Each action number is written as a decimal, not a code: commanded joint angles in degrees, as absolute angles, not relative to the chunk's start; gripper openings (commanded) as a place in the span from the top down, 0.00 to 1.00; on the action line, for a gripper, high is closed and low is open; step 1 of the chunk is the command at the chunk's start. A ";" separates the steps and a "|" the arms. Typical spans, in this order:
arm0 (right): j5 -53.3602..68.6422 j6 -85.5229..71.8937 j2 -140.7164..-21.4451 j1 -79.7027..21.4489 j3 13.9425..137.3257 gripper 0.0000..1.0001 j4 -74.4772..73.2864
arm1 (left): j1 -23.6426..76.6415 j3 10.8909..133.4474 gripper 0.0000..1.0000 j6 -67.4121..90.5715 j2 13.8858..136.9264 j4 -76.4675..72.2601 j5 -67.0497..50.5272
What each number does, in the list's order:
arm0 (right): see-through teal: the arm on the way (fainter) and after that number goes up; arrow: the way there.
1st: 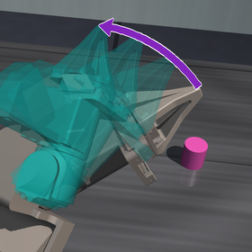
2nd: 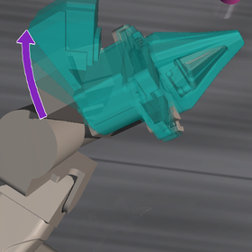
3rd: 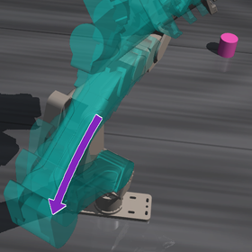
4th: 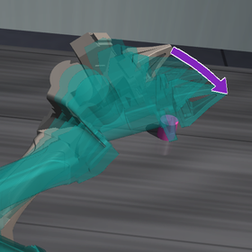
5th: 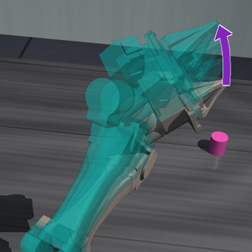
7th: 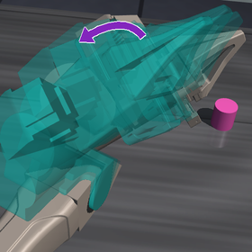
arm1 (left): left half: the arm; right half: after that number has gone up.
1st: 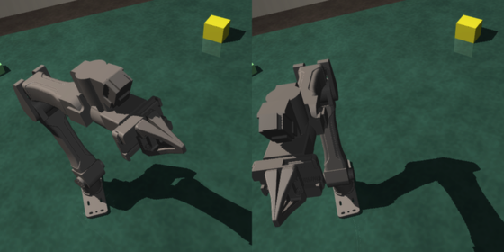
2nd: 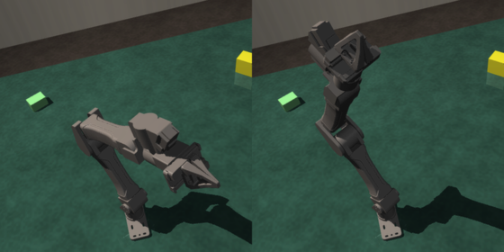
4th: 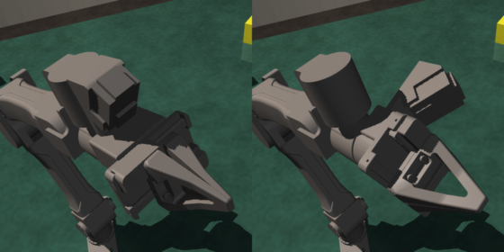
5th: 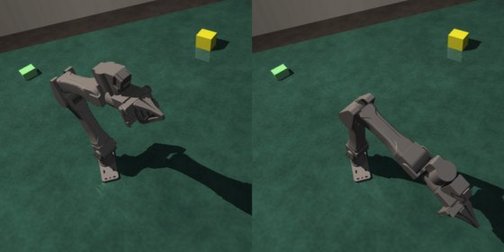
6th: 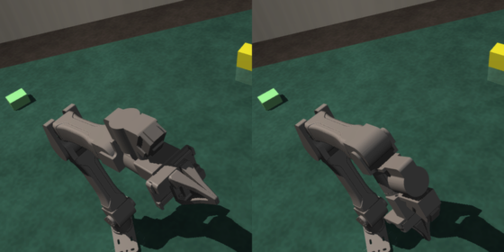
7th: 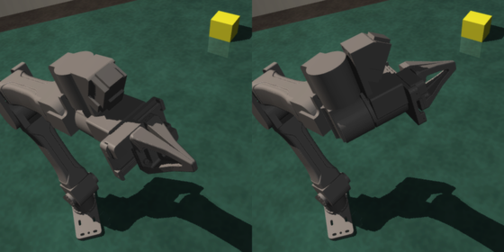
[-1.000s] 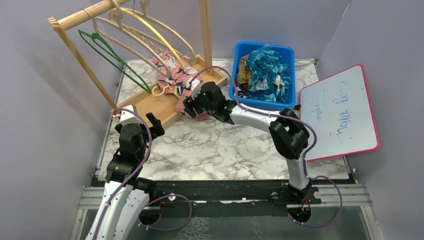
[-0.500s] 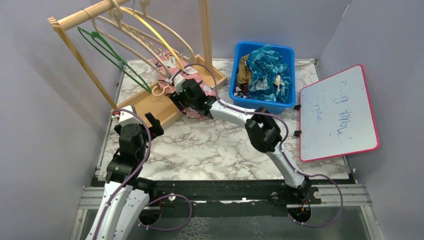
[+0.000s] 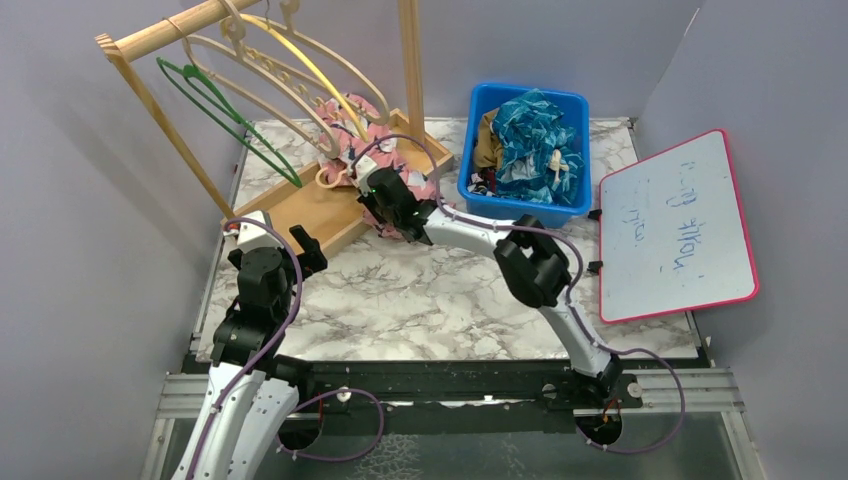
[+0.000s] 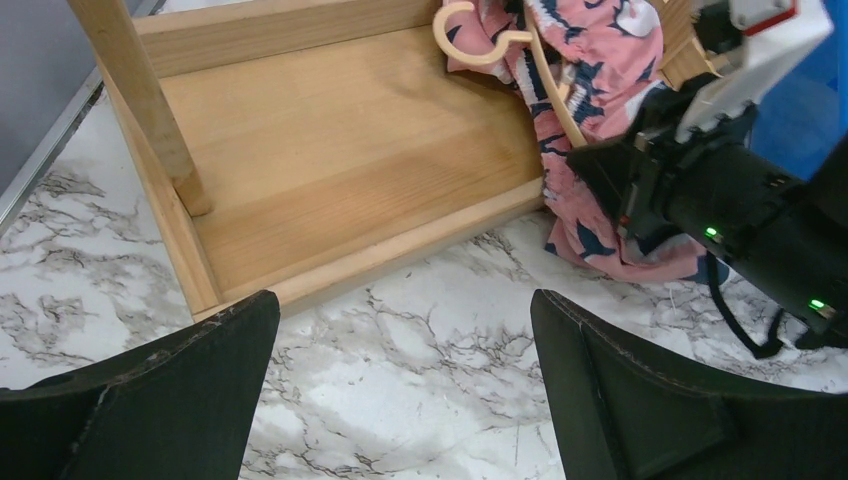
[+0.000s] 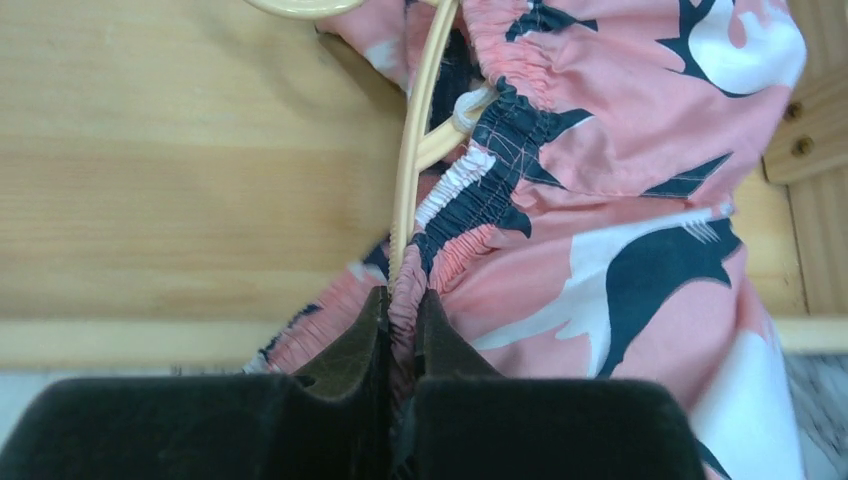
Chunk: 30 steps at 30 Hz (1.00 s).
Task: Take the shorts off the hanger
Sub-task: Pick up the hanger from the clothes rod.
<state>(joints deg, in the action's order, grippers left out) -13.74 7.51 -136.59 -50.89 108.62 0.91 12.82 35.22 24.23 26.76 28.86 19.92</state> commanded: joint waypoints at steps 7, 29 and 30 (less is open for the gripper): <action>-12.18 2.83 -109.72 -51.06 85.21 0.99 7.83 | 12.57 35.33 0.01 23.72 26.61 27.52 18.14; 18.83 -16.33 -54.32 -51.06 27.98 0.99 24.99 | 12.57 34.73 0.01 21.46 25.86 25.33 10.98; 19.44 -16.25 -52.86 -51.06 28.13 0.99 24.68 | 12.57 34.72 0.01 21.37 26.10 25.19 10.79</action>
